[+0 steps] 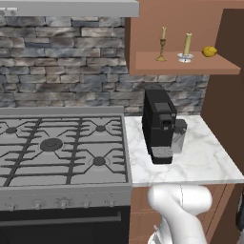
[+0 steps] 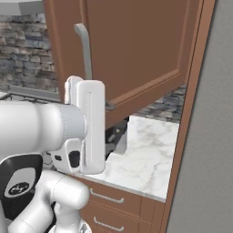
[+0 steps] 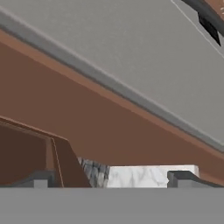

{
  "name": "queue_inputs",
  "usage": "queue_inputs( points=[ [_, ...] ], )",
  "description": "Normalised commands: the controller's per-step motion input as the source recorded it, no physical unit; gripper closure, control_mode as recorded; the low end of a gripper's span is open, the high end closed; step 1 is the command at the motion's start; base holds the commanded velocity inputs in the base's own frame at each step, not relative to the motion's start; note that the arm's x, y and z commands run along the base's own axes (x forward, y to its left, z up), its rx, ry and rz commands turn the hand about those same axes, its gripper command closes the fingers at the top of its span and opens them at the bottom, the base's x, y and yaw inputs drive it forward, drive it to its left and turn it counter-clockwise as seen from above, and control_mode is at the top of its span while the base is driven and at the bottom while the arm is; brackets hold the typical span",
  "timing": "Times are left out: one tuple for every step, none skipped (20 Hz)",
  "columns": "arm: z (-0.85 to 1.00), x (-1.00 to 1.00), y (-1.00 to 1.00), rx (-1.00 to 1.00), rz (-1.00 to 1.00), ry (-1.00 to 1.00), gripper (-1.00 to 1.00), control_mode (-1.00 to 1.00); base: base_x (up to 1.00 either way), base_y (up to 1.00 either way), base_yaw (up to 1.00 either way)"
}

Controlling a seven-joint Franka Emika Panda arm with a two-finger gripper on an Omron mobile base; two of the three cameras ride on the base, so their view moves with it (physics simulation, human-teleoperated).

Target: Pick the candle and candle from the dining table and place them in the open cabinet. Close the cabinet after placing the objects.

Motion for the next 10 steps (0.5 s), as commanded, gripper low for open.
queue_inputs(
  points=[
    [-0.14,0.39,0.29,-0.06,0.06,0.11,-1.00,-1.00,0.00,0.00,0.00],
    [-0.15,0.38,0.29,-0.05,0.06,0.11,-1.00,-1.00,0.00,0.00,0.00],
    [-0.15,0.37,0.28,-0.01,0.07,0.11,-1.00,-1.00,0.00,0.00,0.00],
    [-0.17,0.37,0.28,0.00,0.07,0.13,-1.00,-1.00,0.00,0.00,0.00],
    [-0.18,0.37,0.28,0.00,0.06,0.13,-1.00,-1.00,0.00,0.00,0.00],
    [-0.15,0.36,0.27,0.00,0.06,0.09,-1.00,-1.00,0.00,0.00,0.00],
    [-0.14,0.36,0.27,0.00,0.06,0.07,-1.00,-1.00,0.00,0.00,0.00],
    [-0.08,0.38,0.25,0.00,0.06,0.06,-1.00,-1.00,0.00,0.00,0.00],
    [-0.07,0.38,0.25,0.00,0.05,0.06,-1.00,-1.00,0.00,0.00,0.00],
    [-0.05,0.37,0.25,0.00,0.05,0.06,-1.00,-1.00,0.00,0.00,0.00]
  ],
)
